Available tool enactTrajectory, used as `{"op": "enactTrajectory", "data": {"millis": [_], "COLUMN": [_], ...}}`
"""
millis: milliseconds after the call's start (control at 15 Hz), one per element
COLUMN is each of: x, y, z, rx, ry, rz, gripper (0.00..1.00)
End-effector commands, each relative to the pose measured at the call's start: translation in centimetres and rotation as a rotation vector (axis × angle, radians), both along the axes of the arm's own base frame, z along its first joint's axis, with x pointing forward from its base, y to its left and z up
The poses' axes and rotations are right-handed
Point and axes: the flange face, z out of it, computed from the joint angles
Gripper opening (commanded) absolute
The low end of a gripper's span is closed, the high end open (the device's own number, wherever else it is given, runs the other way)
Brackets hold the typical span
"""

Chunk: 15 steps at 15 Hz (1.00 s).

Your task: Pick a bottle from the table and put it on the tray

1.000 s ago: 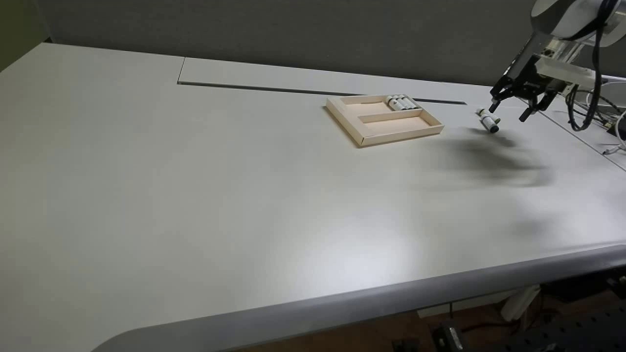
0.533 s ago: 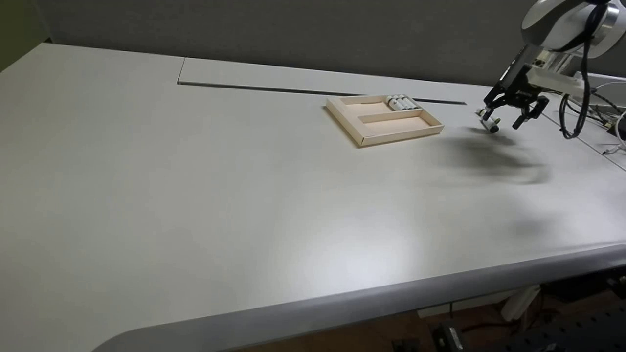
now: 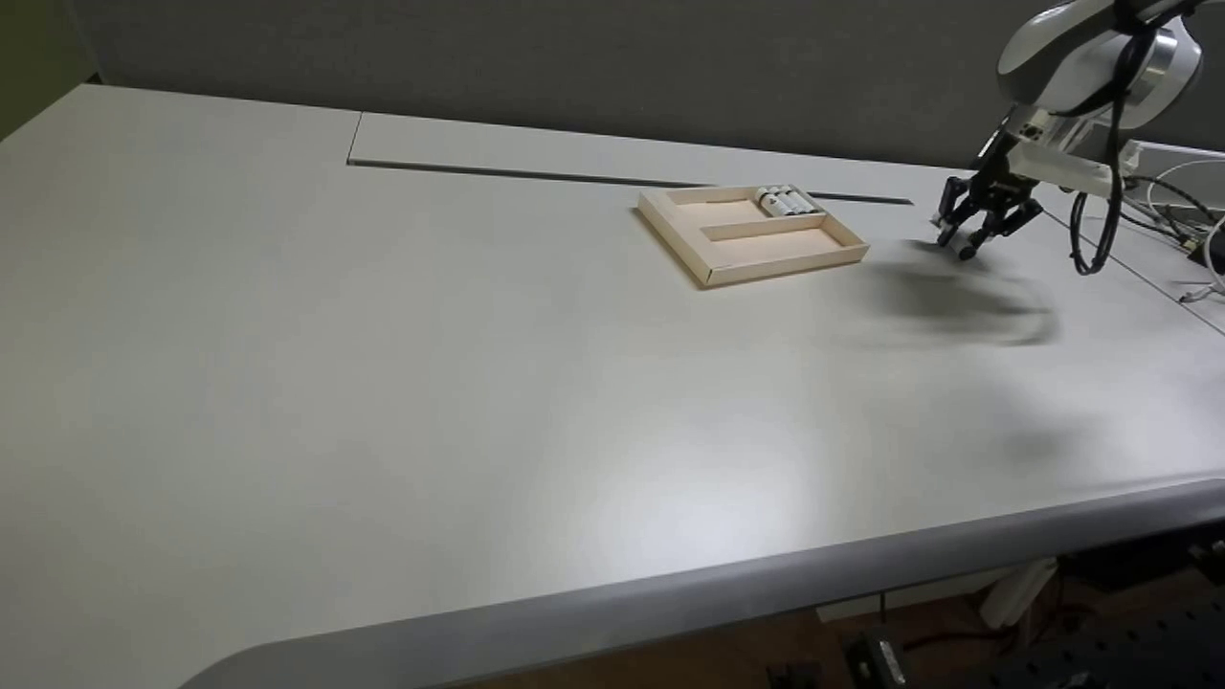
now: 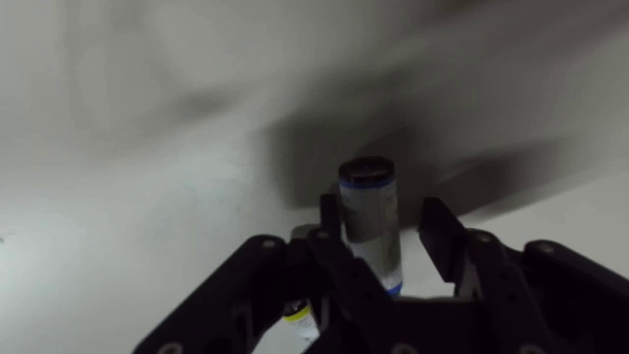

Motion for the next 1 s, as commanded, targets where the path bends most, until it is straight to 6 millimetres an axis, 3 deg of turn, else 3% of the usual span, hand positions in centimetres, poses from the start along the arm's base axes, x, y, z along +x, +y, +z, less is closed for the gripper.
{"op": "enactTrajectory", "data": {"millis": [0, 133, 333, 667, 933], "x": [1.2, 1.0, 1.3, 3.5, 4.5], "y": [0.4, 1.2, 3.3, 9.2, 14.3], "z": [1.2, 1.8, 3.6, 8.8, 10.3], "rx": [0.007, 0.066, 0.16, 0.253, 0.318], "ry": [0.023, 0.091, 0.172, 0.16, 0.087], "rz": [-0.029, -0.005, 0.035, 0.157, 0.268], "gripper": [0.17, 0.03, 0.07, 0.07, 0.07]}}
